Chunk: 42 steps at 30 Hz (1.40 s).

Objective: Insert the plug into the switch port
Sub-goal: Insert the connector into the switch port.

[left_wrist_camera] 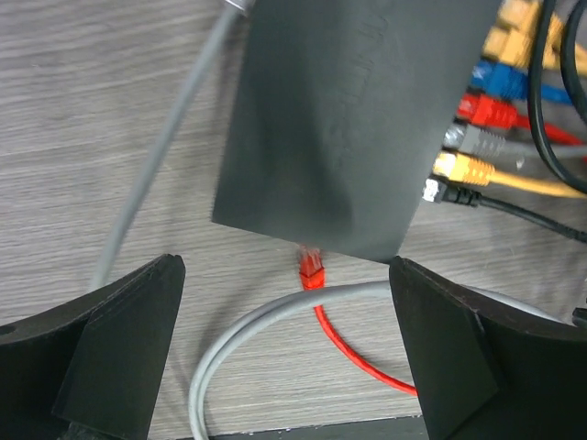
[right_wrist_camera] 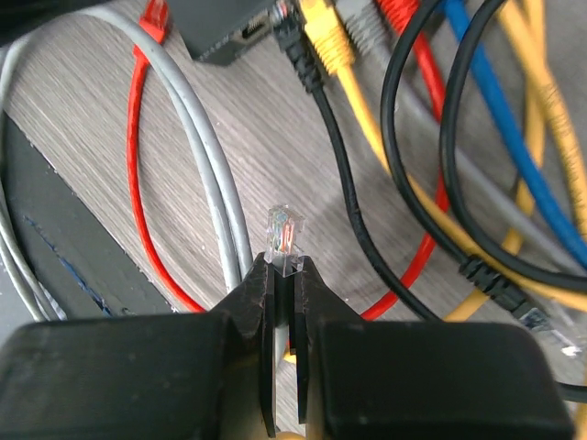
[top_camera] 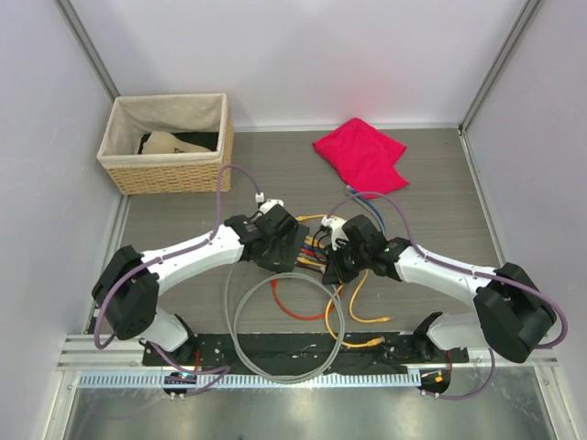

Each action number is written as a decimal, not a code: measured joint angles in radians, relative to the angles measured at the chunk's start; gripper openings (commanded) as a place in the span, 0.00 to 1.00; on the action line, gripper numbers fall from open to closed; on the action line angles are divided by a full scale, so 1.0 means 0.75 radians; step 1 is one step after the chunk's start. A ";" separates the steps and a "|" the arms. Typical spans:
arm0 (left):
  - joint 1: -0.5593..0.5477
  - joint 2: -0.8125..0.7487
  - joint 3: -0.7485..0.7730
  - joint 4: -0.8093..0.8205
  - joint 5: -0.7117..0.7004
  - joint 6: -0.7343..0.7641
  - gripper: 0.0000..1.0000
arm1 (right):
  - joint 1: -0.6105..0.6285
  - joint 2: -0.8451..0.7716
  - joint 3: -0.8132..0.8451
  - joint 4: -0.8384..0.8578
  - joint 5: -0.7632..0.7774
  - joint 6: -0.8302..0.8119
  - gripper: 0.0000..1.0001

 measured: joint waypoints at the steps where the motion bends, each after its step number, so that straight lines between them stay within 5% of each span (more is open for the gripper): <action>1: -0.013 0.009 0.000 0.002 -0.005 -0.001 1.00 | 0.001 -0.003 -0.012 0.004 -0.004 0.005 0.01; 15: -0.241 0.216 0.009 0.007 -0.150 -0.077 1.00 | 0.027 -0.004 -0.066 0.025 -0.026 0.023 0.01; 20: -0.246 0.286 0.044 0.004 -0.260 -0.079 0.91 | 0.031 -0.004 -0.066 0.027 -0.028 0.023 0.01; 29: -0.158 0.335 0.065 0.036 -0.324 0.004 0.83 | 0.032 0.005 -0.063 0.054 -0.038 0.007 0.01; 42: 0.035 0.186 -0.032 0.249 -0.215 0.132 0.92 | 0.033 0.112 0.059 0.158 -0.082 -0.073 0.01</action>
